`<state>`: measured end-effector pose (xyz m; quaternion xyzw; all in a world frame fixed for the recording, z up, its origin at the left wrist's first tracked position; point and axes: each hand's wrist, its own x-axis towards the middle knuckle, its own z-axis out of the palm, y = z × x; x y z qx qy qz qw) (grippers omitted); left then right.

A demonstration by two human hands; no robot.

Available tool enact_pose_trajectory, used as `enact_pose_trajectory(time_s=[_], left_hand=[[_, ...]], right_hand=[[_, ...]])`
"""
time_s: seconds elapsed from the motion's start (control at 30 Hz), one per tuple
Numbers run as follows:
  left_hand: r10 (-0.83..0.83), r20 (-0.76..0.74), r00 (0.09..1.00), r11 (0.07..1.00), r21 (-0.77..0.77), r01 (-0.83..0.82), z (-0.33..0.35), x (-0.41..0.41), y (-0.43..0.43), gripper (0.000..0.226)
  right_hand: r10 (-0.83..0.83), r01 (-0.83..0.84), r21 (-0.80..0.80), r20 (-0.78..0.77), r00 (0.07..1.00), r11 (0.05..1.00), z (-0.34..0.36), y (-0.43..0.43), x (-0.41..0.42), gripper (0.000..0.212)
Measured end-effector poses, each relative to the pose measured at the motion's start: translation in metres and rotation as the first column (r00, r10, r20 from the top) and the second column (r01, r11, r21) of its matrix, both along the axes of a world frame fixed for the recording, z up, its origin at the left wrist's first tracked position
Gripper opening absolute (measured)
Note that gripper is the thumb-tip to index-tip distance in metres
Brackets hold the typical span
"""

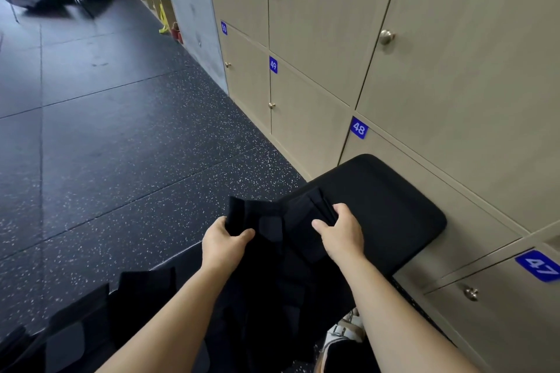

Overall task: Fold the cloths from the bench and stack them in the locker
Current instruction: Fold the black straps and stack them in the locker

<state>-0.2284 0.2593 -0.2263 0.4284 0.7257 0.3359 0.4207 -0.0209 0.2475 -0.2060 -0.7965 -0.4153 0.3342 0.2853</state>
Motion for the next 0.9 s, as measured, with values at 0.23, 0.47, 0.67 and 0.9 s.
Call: enact_pose_trajectory(time_s=[0.23, 0.47, 0.67, 0.9], left_hand=[[-0.008, 0.126, 0.992, 0.999, -0.031, 0.012, 0.008, 0.016, -0.010, 0.020], [0.009, 0.323, 0.946, 1.000, -0.020, -0.002, 0.043, 0.040, -0.021, 0.020], [-0.093, 0.619, 0.780, 0.992, -0.007, 0.123, 0.101, 0.079, -0.058, 0.016], [-0.115, 0.735, 0.669, 0.981, -0.023, 0.195, 0.139, 0.105, -0.107, 0.025]], right_hand=[[-0.116, 0.127, 0.141, -0.083, 0.990, 0.982, 0.021, -0.009, 0.019, 0.054], [-0.107, 0.227, 0.332, -0.344, 0.933, 0.916, 0.068, -0.027, 0.025, 0.027], [-0.061, 0.255, 0.327, -0.503, 0.862, 0.910, 0.086, -0.064, 0.009, 0.010], [-0.038, 0.258, 0.362, -0.516, 0.856, 0.896, 0.107, -0.120, 0.030, 0.013]])
